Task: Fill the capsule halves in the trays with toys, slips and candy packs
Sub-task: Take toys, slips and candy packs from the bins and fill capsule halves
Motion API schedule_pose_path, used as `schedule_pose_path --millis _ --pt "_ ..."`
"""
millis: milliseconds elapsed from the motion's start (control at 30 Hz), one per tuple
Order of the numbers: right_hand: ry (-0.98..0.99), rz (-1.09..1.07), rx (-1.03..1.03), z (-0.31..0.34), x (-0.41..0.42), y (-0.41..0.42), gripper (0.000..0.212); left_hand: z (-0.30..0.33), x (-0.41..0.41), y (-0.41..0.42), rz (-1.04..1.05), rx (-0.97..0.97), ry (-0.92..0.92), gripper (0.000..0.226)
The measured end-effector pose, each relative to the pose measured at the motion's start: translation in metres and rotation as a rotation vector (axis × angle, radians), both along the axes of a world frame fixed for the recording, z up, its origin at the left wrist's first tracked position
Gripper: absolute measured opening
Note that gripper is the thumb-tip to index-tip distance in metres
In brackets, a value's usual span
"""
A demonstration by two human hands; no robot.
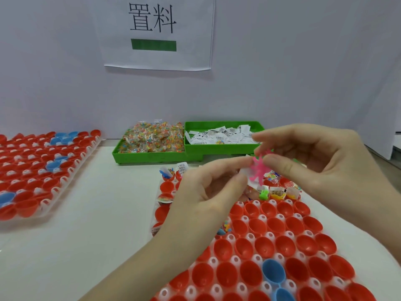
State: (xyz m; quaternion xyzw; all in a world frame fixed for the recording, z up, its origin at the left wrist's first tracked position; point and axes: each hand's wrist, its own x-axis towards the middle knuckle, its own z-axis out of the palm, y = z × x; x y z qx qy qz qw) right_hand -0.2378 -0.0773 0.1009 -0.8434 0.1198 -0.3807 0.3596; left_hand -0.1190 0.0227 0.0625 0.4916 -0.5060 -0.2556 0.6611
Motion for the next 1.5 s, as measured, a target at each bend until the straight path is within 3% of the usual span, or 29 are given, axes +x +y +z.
schedule_pose_path --millis 267,367,500,600,733,933,1100,1300,1433,1500 --pt "-0.143 0.008 0.204 -0.012 0.006 0.0 0.032 -0.001 -0.001 -0.002 0.036 -0.014 0.06 0.026" --pt "-0.042 0.066 0.262 -0.012 0.005 -0.004 0.031 -0.001 0.001 -0.004 0.021 -0.002 0.017 0.026" --pt "0.054 0.036 0.171 -0.014 0.01 -0.007 0.015 -0.001 0.013 -0.013 0.029 0.056 -0.131 0.037" --pt "0.074 -0.102 0.079 -0.026 0.019 -0.014 0.019 -0.006 0.021 -0.025 0.038 0.199 -0.207 0.04" --pt "0.151 -0.126 0.196 -0.056 0.025 -0.02 0.019 -0.023 0.033 -0.035 0.074 0.52 -0.423 0.044" --pt "0.351 -0.171 0.236 -0.09 0.016 -0.028 0.023 -0.052 0.048 -0.029 0.145 0.601 -0.778 0.027" --pt "0.431 -0.164 0.225 -0.096 0.018 -0.025 0.018 -0.062 0.048 -0.024 0.187 0.552 -1.075 0.027" --pt "0.451 -0.161 0.22 -0.103 0.021 -0.017 0.027 -0.067 0.047 -0.02 0.243 0.463 -1.242 0.031" --pt "0.551 -0.222 0.04 -0.104 0.02 -0.014 0.024 -0.068 0.046 -0.018 0.233 0.345 -1.262 0.029" --pt "0.618 -0.246 -0.075 -0.099 0.021 -0.014 0.015 -0.067 0.048 -0.017 0.23 0.376 -1.281 0.031"
